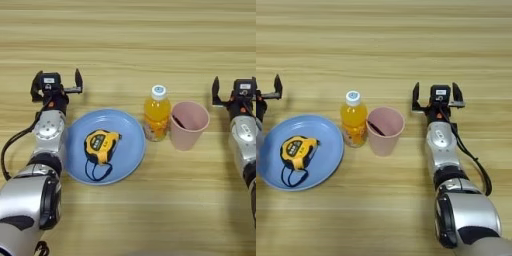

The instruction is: Move the objects on the table

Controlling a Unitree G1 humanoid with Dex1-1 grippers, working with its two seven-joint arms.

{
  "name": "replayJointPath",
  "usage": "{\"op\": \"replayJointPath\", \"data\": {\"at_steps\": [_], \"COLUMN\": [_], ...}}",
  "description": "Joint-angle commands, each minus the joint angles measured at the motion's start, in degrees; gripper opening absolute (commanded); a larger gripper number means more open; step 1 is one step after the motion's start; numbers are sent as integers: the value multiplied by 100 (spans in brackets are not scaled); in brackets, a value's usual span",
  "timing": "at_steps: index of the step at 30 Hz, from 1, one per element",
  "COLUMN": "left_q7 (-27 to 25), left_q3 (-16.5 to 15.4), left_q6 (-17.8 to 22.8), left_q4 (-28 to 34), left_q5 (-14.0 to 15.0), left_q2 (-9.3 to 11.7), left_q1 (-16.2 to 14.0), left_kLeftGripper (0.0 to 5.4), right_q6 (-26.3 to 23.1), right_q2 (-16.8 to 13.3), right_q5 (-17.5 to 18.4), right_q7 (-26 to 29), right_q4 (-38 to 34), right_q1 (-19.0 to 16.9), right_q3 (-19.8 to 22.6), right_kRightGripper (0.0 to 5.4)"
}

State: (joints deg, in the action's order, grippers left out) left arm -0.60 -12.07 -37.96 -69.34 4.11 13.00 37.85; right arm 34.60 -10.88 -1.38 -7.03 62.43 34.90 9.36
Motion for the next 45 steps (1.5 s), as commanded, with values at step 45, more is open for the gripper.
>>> {"op": "replayJointPath", "data": {"at_steps": [45], "left_q7": [-1952], "left_q3": [1075], "left_q6": [4613], "left_q4": [9578], "left_q5": [1387], "left_q2": [363], "left_q1": [-5200], "left_kLeftGripper": [540], "right_q6": [-111], "right_q2": [94], "right_q5": [-107], "right_q7": [-146], "right_q4": [-296], "right_q1": [-75], "right_q3": [-158], "right_kRightGripper": [538]}}
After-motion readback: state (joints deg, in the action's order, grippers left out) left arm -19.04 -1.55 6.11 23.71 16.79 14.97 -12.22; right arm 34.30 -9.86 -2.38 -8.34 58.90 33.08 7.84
